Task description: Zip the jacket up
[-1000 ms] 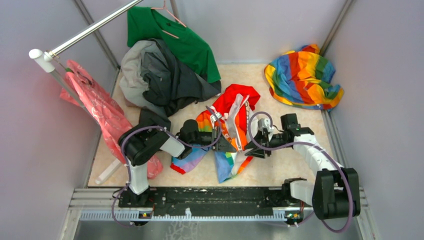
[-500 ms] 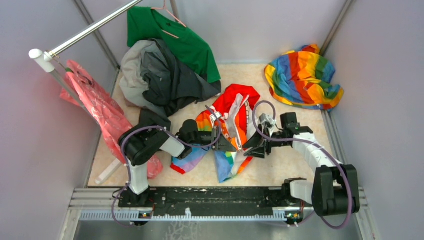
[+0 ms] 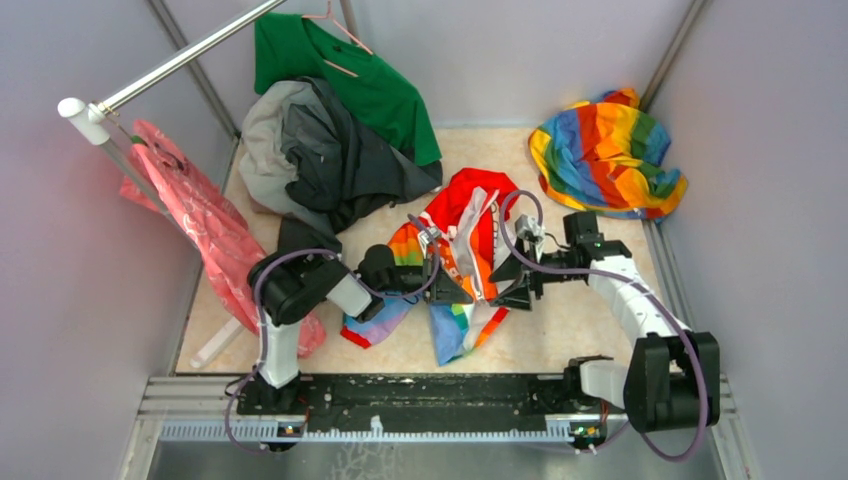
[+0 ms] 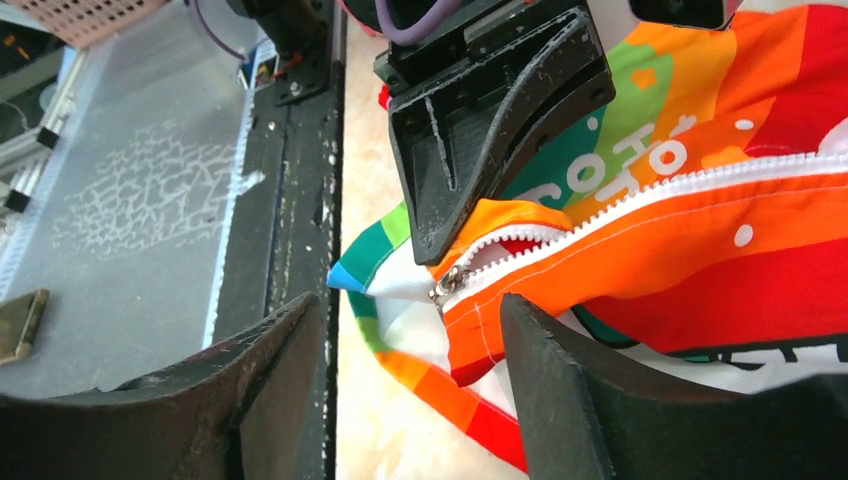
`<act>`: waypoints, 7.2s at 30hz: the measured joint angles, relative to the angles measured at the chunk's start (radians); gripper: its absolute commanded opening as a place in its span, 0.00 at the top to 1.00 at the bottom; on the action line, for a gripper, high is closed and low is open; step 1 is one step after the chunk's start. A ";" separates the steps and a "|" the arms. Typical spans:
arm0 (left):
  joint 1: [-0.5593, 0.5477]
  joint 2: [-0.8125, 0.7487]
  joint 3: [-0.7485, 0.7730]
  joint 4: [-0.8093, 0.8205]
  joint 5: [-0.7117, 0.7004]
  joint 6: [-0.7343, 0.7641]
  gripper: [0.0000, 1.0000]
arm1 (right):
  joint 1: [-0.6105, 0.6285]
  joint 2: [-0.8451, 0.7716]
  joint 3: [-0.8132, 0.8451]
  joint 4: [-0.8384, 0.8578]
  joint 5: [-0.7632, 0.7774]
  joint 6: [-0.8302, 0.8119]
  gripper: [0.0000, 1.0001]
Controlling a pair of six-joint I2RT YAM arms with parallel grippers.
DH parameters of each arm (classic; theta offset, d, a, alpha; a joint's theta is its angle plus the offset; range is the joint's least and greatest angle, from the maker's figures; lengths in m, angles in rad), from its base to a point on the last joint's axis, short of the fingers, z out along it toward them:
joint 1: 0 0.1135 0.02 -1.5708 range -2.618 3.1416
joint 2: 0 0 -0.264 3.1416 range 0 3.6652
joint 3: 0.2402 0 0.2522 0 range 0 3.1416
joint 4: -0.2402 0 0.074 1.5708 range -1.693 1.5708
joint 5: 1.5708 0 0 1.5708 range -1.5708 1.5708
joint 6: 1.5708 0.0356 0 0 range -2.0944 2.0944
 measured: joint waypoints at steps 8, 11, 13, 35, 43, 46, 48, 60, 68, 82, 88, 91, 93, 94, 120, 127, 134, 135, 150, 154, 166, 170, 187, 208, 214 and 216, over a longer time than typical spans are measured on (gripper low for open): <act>0.000 0.094 -0.001 0.103 -0.043 -0.125 1.00 | 0.000 0.078 0.047 -0.160 0.076 -0.126 0.56; 0.000 0.097 -0.001 0.105 -0.055 -0.145 1.00 | 0.001 0.124 0.050 -0.196 0.089 -0.153 0.56; 0.000 0.097 -0.001 0.107 -0.063 -0.153 1.00 | 0.007 0.146 0.050 -0.210 0.098 -0.158 0.55; -0.011 0.110 0.001 0.109 -0.079 -0.212 1.00 | 0.093 0.125 0.022 0.017 0.167 0.065 0.68; -0.013 0.114 0.002 0.109 -0.079 -0.212 1.00 | 0.093 0.125 0.022 -0.011 0.195 0.012 0.66; -0.013 0.114 0.002 0.109 -0.079 -0.212 1.00 | 0.093 0.122 0.022 -0.020 0.222 -0.023 0.65; -0.013 0.114 0.002 0.109 -0.079 -0.212 1.00 | 0.093 0.109 0.022 -0.023 0.235 -0.057 0.64; -0.013 0.113 0.002 0.109 -0.079 -0.207 1.00 | 0.093 0.043 -0.031 -0.127 0.224 -0.409 0.66; -0.014 0.075 0.003 0.111 -0.078 -0.144 1.00 | 0.093 0.044 -0.031 -0.117 0.236 -0.409 0.64; -0.029 0.037 0.031 0.111 -0.078 -0.071 1.00 | 0.094 0.104 -0.029 -0.074 0.179 -0.278 0.59; -0.031 0.037 0.033 0.111 -0.078 -0.062 1.00 | 0.093 0.139 -0.027 -0.075 0.125 -0.239 0.62; -0.031 0.036 0.033 0.111 -0.078 -0.056 1.00 | 0.093 0.152 -0.019 -0.077 0.115 -0.236 0.65; -0.031 0.036 0.033 0.111 -0.078 -0.051 1.00 | 0.093 0.159 -0.014 -0.082 0.108 -0.233 0.67; -0.031 0.035 0.033 0.111 -0.078 -0.048 1.00 | 0.094 0.160 -0.011 -0.083 0.104 -0.230 0.69; -0.031 -0.033 0.031 -0.019 -0.107 0.144 1.00 | 0.093 0.351 0.169 -0.491 0.060 -0.539 0.96; -0.035 -0.072 0.030 -0.105 -0.123 0.212 1.00 | 0.093 0.437 0.206 -0.669 0.059 -0.733 0.96; -0.039 -0.125 0.030 -0.195 -0.145 0.285 1.00 | 0.093 0.439 0.208 -0.686 0.060 -0.723 0.95; -0.040 -0.133 0.030 -0.208 -0.150 0.295 1.00 | 0.093 0.439 0.208 -0.682 0.060 -0.707 0.95; -0.042 -0.242 0.027 -0.380 -0.236 0.446 1.00 | 0.093 0.439 0.209 -0.620 0.056 -0.554 0.93; -0.049 -0.261 0.027 -0.420 -0.263 0.487 1.00 | 0.093 0.439 0.224 -0.632 0.051 -0.562 0.93; -0.076 -0.314 0.033 -0.522 -0.325 0.594 1.00 | 0.093 0.441 0.233 -0.665 0.034 -0.585 1.00; -0.088 -0.327 0.053 -0.577 -0.341 0.628 1.00 | 0.093 0.441 0.233 -0.650 0.023 -0.531 1.00; -0.123 -0.369 0.122 -0.795 -0.424 0.724 1.00 | 0.076 0.441 0.233 -0.556 -0.037 -0.328 1.00; -0.127 -0.370 0.126 -0.885 -0.435 0.739 1.00 | 0.032 0.322 0.186 -0.425 -0.151 -0.214 1.00; -0.127 -0.370 0.121 -0.871 -0.402 0.715 1.00 | 0.031 0.324 0.191 -0.586 -0.126 -0.506 0.86; -0.126 -0.368 0.117 -0.858 -0.386 0.701 1.00 | 0.031 0.323 0.194 -0.654 -0.111 -0.641 0.81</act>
